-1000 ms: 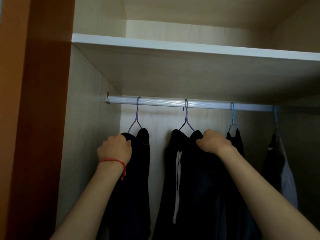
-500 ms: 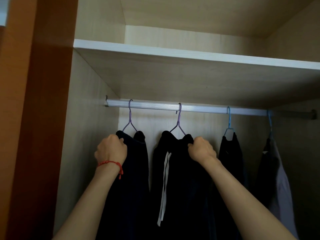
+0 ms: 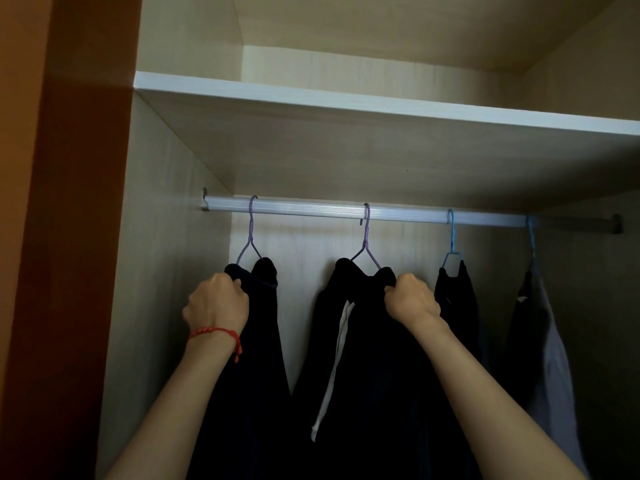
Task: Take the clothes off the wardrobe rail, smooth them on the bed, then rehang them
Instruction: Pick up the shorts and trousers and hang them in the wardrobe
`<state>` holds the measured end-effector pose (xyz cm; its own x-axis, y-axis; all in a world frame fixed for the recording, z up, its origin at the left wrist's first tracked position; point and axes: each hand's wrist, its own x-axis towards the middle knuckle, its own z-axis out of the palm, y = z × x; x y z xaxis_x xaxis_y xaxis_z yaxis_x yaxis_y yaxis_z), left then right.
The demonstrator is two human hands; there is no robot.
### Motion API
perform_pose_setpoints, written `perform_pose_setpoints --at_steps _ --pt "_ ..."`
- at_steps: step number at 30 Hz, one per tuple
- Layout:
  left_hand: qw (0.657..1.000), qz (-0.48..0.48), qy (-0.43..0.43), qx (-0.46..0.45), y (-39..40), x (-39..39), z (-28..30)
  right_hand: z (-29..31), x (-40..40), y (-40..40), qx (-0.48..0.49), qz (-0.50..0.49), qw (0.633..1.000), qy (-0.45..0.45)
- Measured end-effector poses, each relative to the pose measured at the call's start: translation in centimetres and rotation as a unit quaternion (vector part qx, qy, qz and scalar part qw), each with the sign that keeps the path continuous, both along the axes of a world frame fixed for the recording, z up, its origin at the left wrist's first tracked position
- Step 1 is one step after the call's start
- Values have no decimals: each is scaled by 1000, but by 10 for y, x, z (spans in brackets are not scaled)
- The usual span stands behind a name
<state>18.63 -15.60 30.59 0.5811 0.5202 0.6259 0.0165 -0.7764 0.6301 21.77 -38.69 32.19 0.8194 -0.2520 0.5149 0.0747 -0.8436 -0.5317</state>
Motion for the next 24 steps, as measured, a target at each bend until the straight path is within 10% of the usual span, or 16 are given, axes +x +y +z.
perform_pose_setpoints --at_steps 24 --pt "994 59 -23 84 -21 -2 -8 -4 -12 18 20 91 995 -18"
